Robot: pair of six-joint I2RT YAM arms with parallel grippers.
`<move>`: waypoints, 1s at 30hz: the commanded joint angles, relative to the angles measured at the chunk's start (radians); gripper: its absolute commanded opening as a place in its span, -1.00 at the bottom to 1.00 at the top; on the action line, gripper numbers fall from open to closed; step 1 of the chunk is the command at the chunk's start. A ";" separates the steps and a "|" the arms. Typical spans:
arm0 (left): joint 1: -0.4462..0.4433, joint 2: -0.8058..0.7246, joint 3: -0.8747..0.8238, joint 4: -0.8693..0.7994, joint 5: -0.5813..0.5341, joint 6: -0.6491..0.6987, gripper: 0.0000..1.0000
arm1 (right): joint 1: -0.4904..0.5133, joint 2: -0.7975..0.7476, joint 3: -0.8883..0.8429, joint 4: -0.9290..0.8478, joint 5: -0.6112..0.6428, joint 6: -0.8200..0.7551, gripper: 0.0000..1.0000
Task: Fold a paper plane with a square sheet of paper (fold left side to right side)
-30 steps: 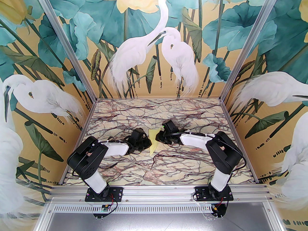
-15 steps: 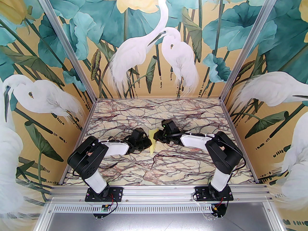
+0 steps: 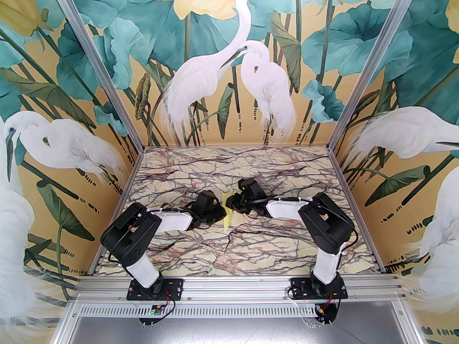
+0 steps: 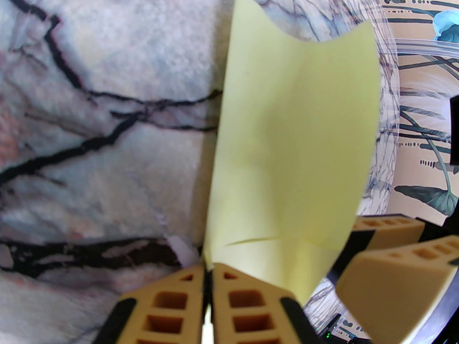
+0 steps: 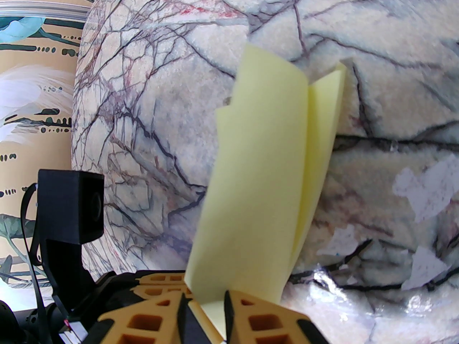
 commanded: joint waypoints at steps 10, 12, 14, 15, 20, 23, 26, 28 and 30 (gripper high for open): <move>-0.009 0.054 -0.007 -0.065 -0.018 0.017 -0.77 | -0.009 -0.030 0.000 -0.066 0.050 -0.058 -0.47; -0.008 0.055 -0.007 -0.062 -0.017 0.017 -0.77 | -0.012 -0.039 -0.008 -0.071 0.054 -0.062 -0.49; -0.008 0.055 -0.007 -0.061 -0.015 0.015 -0.77 | -0.016 -0.041 -0.019 -0.062 0.053 -0.059 -0.63; -0.008 0.055 -0.007 -0.061 -0.015 0.016 -0.77 | -0.016 -0.041 -0.022 -0.060 0.053 -0.058 -0.65; -0.007 0.054 -0.003 -0.066 -0.016 0.018 -0.77 | -0.020 -0.044 -0.030 -0.049 0.048 -0.055 -0.65; -0.008 0.055 -0.003 -0.067 -0.016 0.018 -0.77 | -0.027 -0.056 -0.034 -0.061 0.052 -0.066 -0.63; -0.007 0.054 0.000 -0.068 -0.017 0.018 -0.77 | -0.032 -0.058 -0.036 -0.078 0.056 -0.074 -0.90; -0.007 0.054 0.000 -0.070 -0.017 0.019 -0.77 | -0.031 -0.054 -0.040 -0.080 0.053 -0.075 -0.92; -0.007 0.054 0.002 -0.070 -0.017 0.019 -0.77 | -0.032 -0.047 -0.046 -0.074 0.043 -0.074 -0.97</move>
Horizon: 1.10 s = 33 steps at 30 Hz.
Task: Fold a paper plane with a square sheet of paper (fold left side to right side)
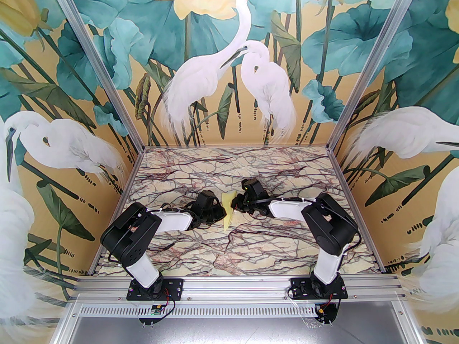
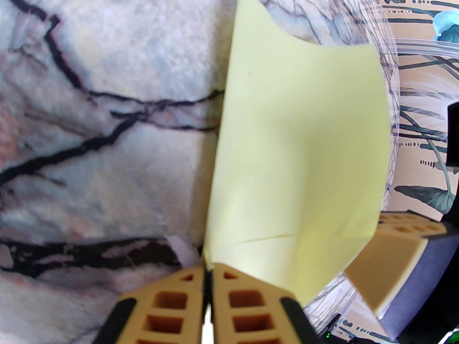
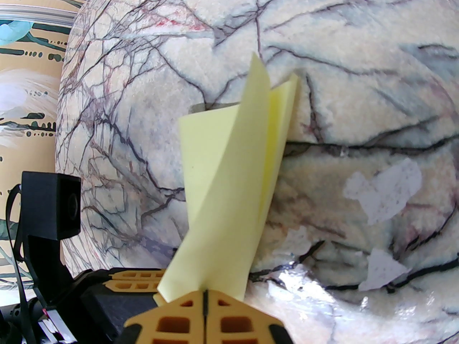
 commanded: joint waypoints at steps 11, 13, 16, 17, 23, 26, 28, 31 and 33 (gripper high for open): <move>-0.009 0.055 0.000 -0.058 -0.009 0.017 -0.77 | -0.004 0.009 -0.021 0.061 -0.047 0.002 -1.00; -0.007 0.054 -0.003 -0.057 -0.007 0.017 -0.77 | -0.004 0.018 -0.010 0.063 -0.050 0.003 -1.00; -0.007 0.051 -0.003 -0.056 -0.006 0.018 -0.77 | -0.003 0.037 0.004 0.062 -0.056 0.004 -1.00; -0.008 0.050 -0.004 -0.056 -0.006 0.017 -0.77 | -0.003 0.043 0.011 0.057 -0.058 0.004 -1.00; -0.008 0.051 -0.006 -0.053 -0.001 0.019 -0.76 | 0.000 0.064 0.031 0.058 -0.060 0.008 -0.99; -0.007 0.053 -0.004 -0.052 0.001 0.018 -0.75 | -0.001 0.069 0.041 0.050 -0.054 0.006 -0.98; -0.008 0.052 -0.004 -0.052 0.003 0.018 -0.70 | -0.001 0.074 0.043 0.048 -0.054 0.005 -0.98; -0.009 0.042 -0.008 -0.058 -0.005 0.019 -0.68 | -0.001 0.080 0.046 0.046 -0.055 0.006 -0.98; -0.007 0.028 -0.011 -0.069 -0.016 0.021 -0.65 | -0.001 0.080 0.046 0.046 -0.053 0.007 -0.97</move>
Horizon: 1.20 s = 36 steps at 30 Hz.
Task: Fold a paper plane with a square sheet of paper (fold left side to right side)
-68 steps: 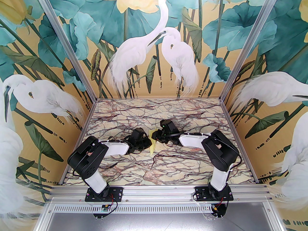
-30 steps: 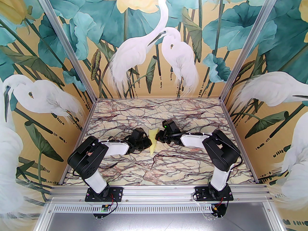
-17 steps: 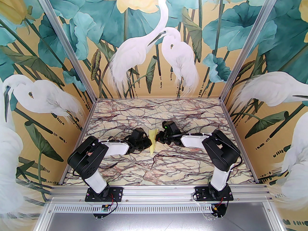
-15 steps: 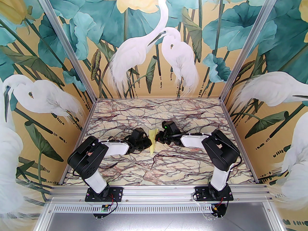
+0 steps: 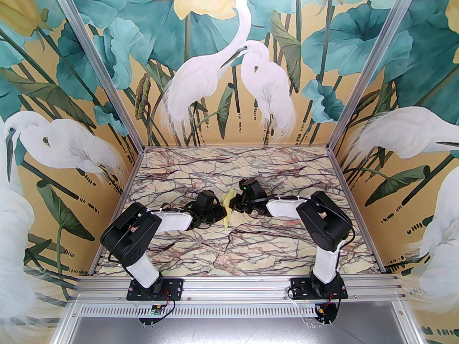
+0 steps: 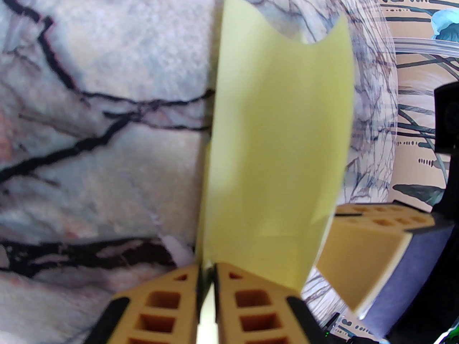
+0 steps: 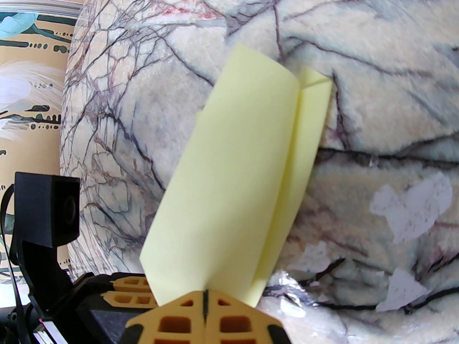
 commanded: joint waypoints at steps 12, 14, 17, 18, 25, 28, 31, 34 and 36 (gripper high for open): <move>0.041 -0.072 -0.043 -0.131 -0.049 0.040 -0.37 | 0.000 0.016 0.021 -0.014 -0.001 -0.001 -0.98; 0.044 -0.086 -0.040 -0.143 -0.051 0.046 -0.30 | -0.001 0.018 0.023 -0.012 -0.003 -0.001 -0.98; 0.053 -0.097 -0.037 -0.159 -0.054 0.054 -0.25 | 0.000 0.019 0.028 -0.014 -0.004 -0.001 -0.98; 0.053 -0.100 -0.038 -0.161 -0.053 0.055 -0.27 | 0.000 0.018 0.028 -0.014 -0.005 -0.002 -0.98; 0.054 -0.047 -0.051 -0.066 0.028 0.016 -0.68 | 0.005 0.018 0.040 -0.015 -0.012 -0.004 -0.98; 0.050 -0.034 -0.047 -0.058 0.029 0.009 -0.64 | 0.007 0.009 0.042 -0.024 -0.011 -0.004 -0.98; 0.048 -0.025 -0.034 -0.079 0.020 0.011 -0.63 | 0.007 -0.005 0.038 -0.052 0.009 -0.010 -0.95; 0.036 -0.023 -0.026 -0.081 0.009 0.005 -0.62 | 0.007 -0.024 0.024 -0.073 0.030 -0.014 -0.86; 0.029 -0.016 -0.016 -0.089 0.002 -0.005 -0.55 | 0.006 -0.034 0.016 -0.088 0.041 -0.018 -0.74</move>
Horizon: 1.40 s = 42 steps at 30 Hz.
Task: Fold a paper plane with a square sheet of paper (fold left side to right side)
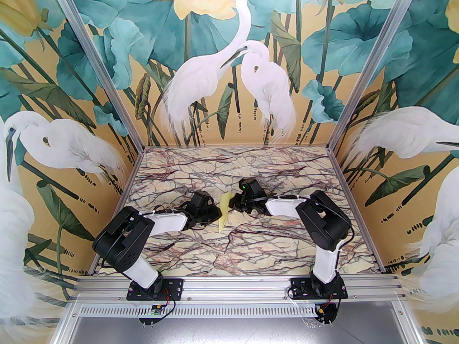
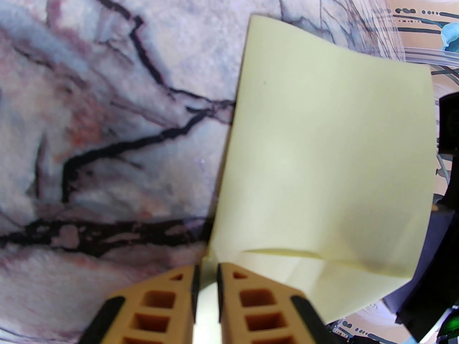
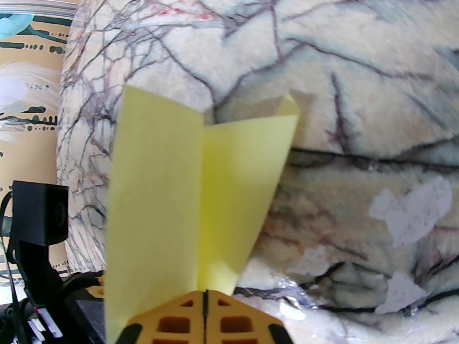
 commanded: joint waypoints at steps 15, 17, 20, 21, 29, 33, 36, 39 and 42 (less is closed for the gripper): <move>-0.052 0.032 0.067 -0.103 -0.066 0.001 -0.50 | -0.017 -0.079 -0.080 -0.014 0.039 -0.009 -0.63; -0.051 0.011 0.078 -0.138 -0.078 0.023 -0.50 | -0.019 -0.063 -0.077 0.000 0.028 -0.005 -0.63; -0.040 -0.012 0.086 -0.179 -0.100 0.050 -0.42 | -0.019 -0.050 -0.074 0.010 0.022 -0.001 -0.62; -0.038 -0.017 0.087 -0.186 -0.106 0.059 -0.39 | -0.018 -0.048 -0.072 0.010 0.022 -0.001 -0.62; -0.042 0.030 0.133 -0.170 -0.057 0.138 -0.30 | -0.019 -0.049 -0.075 0.015 0.020 0.001 -0.63; -0.052 0.070 0.154 -0.169 -0.056 0.141 -0.37 | -0.019 -0.049 -0.076 0.010 0.021 -0.001 -0.63; -0.064 0.102 0.171 -0.177 -0.066 0.139 -0.39 | -0.021 -0.052 -0.078 0.008 0.025 -0.001 -0.62; -0.075 0.140 0.187 -0.196 -0.074 0.134 -0.40 | -0.025 -0.057 -0.082 0.007 0.027 0.000 -0.57; -0.091 0.166 0.206 -0.216 -0.087 0.126 -0.37 | -0.026 -0.065 -0.092 0.015 0.025 0.003 -0.47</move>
